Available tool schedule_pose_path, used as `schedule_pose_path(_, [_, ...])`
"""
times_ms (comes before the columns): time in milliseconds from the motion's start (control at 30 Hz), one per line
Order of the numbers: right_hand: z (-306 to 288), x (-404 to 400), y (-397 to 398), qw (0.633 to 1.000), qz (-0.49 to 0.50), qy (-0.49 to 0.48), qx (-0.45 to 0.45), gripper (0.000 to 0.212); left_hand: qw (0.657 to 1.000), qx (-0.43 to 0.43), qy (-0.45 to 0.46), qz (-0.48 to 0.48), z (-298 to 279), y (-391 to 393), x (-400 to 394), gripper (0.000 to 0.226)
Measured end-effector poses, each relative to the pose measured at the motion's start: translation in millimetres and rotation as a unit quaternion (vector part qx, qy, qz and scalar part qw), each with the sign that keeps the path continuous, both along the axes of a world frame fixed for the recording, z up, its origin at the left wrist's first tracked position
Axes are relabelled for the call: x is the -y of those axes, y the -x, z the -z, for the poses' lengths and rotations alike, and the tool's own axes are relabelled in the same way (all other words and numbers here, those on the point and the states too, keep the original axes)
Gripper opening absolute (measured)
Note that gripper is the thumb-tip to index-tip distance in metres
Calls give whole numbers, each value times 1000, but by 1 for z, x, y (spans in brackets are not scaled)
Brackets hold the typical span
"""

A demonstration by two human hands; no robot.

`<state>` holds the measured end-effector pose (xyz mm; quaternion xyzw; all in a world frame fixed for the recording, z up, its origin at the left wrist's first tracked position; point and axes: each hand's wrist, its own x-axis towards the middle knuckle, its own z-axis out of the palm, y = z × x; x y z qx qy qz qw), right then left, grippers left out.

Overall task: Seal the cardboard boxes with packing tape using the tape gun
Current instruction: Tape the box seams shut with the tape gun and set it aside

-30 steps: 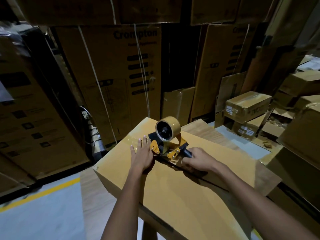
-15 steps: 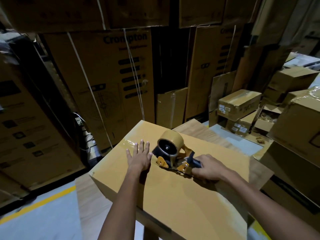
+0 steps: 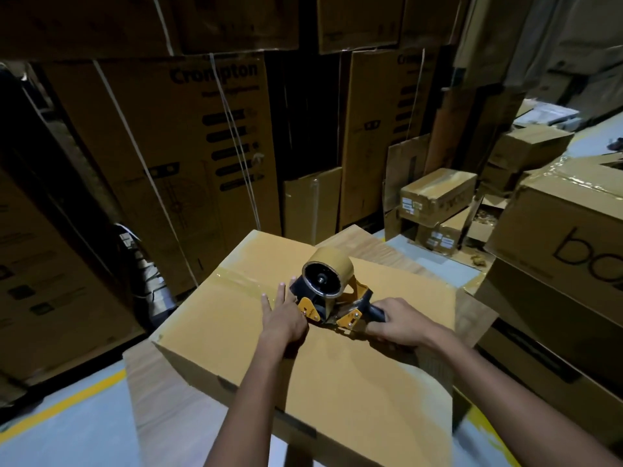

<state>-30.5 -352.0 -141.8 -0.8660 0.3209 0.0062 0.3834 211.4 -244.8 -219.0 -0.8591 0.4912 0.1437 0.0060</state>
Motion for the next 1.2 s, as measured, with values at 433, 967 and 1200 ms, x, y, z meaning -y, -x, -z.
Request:
schedule_pose_path(433, [-5,0,62,998,36,12,-46,16,1000,-21,18,-15,-14,8,-3,57])
schedule_pose_path(967, [-1,11,65,998,-13,-64,-17,16,998,-39,14,-53,-16,60,1,54])
schedule_pose_path(1200, [3,14,100,998,-40,18,-53,15,998,-26,-6,-61,-24,70,1,55])
